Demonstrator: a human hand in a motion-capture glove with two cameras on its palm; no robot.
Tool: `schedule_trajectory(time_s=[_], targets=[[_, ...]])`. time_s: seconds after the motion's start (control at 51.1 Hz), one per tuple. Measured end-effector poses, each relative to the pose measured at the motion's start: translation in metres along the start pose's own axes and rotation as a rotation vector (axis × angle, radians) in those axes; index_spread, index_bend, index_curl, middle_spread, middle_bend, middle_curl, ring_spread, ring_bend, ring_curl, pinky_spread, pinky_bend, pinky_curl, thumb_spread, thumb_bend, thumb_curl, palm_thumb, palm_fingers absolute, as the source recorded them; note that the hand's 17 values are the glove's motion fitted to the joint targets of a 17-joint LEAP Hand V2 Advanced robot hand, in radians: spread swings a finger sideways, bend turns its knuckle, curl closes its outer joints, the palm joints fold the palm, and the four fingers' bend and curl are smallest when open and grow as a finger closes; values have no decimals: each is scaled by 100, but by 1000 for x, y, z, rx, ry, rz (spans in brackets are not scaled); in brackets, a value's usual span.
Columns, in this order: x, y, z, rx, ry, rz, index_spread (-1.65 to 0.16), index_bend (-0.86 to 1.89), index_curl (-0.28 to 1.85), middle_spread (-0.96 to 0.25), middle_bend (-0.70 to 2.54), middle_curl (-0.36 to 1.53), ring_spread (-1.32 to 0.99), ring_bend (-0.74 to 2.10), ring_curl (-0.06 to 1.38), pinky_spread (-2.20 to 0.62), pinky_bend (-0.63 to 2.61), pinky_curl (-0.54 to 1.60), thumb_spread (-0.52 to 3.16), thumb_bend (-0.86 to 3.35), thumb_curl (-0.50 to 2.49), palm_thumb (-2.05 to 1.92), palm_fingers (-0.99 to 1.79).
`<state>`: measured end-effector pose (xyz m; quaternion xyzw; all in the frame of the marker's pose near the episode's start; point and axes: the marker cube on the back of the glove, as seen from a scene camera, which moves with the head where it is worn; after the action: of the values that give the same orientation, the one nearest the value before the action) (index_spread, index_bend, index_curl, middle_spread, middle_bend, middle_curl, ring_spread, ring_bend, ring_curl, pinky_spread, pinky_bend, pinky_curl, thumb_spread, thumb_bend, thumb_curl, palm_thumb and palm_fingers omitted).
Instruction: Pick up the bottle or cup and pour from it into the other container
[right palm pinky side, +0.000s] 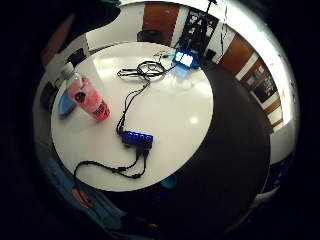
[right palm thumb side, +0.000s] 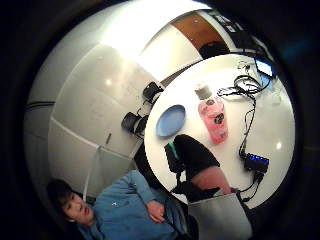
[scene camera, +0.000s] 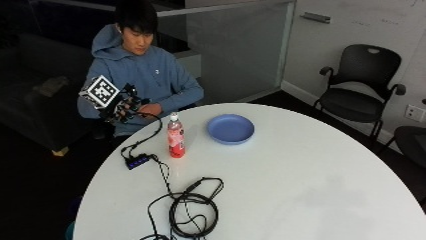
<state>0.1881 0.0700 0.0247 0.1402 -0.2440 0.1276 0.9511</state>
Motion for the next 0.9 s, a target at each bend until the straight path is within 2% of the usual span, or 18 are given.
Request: schedule_trajectory(time_s=[0.391, 0.508, 0.802, 0.9], targets=[[43, -18, 66, -30, -359, 98, -36, 11, 19, 0, 19, 29, 5, 48, 28, 16, 68, 27, 94, -3, 32, 51, 10], [42, -24, 88, -21, -417, 138, -36, 11, 19, 2, 19, 29, 5, 50, 28, 18, 71, 28, 93, -4, 32, 50, 9], [25, -38, 132, -44, -574, 132, -37, 11, 18, 6, 19, 30, 7, 55, 30, 20, 77, 30, 90, -3, 33, 50, 8], [13, -42, 155, -36, -690, 150, -36, 12, 18, 7, 19, 30, 8, 55, 30, 21, 80, 30, 89, -3, 33, 50, 11]])
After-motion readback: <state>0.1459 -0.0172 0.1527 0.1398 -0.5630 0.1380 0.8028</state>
